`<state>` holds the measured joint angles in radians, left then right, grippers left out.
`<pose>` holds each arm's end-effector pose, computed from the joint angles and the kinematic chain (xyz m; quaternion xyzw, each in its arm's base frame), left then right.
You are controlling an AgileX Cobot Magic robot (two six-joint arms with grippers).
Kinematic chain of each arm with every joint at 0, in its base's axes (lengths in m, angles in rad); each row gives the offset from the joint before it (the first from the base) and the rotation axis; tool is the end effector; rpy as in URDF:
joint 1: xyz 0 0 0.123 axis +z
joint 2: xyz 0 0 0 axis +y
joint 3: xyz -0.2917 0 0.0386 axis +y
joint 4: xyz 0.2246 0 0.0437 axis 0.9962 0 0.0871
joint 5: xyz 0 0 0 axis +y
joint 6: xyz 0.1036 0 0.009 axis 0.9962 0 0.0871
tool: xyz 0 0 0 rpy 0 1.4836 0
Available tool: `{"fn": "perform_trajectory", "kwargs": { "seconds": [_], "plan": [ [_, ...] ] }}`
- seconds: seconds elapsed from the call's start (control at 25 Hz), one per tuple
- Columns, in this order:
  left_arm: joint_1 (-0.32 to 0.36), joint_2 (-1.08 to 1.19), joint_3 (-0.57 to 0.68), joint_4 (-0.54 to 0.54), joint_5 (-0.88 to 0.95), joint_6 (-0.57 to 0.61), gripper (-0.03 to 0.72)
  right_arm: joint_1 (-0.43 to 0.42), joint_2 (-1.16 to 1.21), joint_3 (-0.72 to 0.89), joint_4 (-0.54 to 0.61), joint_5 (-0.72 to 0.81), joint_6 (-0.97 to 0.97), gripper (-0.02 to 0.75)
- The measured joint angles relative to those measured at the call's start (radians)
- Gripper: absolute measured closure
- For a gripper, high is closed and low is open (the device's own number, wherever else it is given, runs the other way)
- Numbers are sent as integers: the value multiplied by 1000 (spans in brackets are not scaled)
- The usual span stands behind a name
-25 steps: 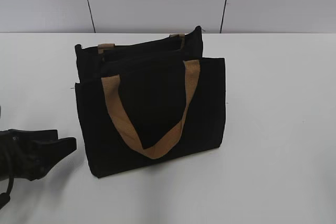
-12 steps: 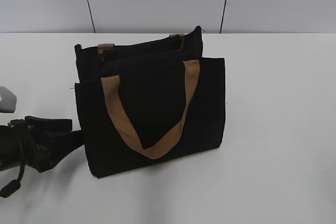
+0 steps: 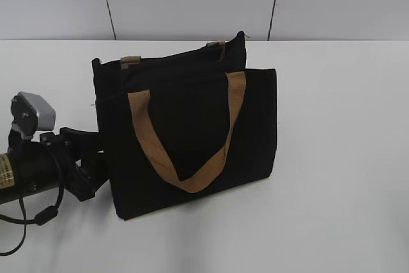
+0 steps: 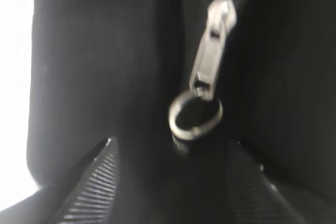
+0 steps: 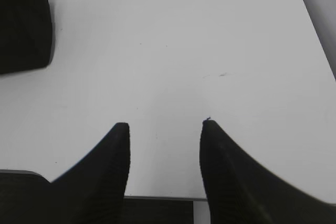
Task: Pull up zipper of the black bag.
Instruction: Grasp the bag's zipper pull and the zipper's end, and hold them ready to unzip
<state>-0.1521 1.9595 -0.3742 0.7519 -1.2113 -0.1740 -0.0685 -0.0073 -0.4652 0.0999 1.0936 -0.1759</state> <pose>0.2472 -0.1051 0.1217 0.3011 0.7483 -0.2857 0.5175 -0.0219 0.0107 0.2480 -0.0486 0.8661 -0.0108 0.4973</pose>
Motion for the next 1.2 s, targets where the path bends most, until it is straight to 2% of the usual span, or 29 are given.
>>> {"fn": "perform_trajectory", "kwargs": {
  "seconds": [0.16,0.44,1.2],
  "plan": [
    [-22,0,-15,-23,0,3,200,0,0,0,0,0,0,398],
    [-25,4,-15,-52,0,5,313,0,0,0,0,0,0,398],
    [-26,91,-20,-44,-12,40,340,0,0,0,0,0,0,396]
  ]
}}
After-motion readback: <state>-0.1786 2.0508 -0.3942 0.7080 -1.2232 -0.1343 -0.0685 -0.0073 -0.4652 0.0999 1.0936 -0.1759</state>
